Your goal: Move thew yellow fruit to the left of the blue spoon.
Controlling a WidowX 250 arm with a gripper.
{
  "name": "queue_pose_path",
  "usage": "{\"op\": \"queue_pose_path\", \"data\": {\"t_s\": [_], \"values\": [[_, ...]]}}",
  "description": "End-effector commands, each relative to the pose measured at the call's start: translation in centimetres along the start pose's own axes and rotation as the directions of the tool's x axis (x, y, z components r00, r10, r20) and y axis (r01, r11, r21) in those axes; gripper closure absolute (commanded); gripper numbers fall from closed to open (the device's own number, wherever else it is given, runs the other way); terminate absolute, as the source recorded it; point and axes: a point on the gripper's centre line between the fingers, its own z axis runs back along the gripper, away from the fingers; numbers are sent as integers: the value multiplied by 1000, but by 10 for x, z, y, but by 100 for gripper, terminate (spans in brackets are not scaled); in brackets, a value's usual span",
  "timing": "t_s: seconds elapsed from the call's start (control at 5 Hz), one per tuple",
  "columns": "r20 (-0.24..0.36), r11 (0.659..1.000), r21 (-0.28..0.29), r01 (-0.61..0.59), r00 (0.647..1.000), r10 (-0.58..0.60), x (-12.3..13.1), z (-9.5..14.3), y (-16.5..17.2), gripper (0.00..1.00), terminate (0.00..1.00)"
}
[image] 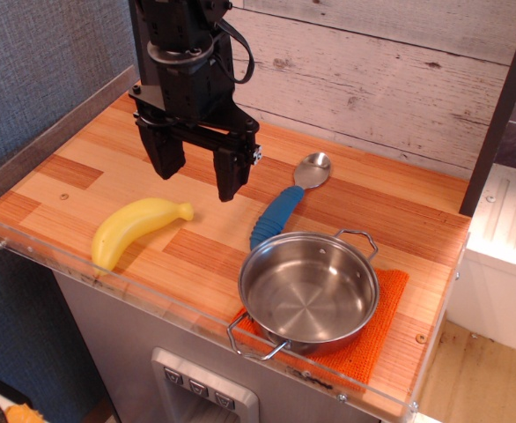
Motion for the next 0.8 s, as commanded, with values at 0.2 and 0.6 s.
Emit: {"op": "queue_pose_path", "data": {"t_s": [0.2,0.6], "values": [[-20,999,24,-34,999,35,-17,-14,26,0,0],[-85,995,79,-60,994,67,-44,-29,60,0,0]]}}
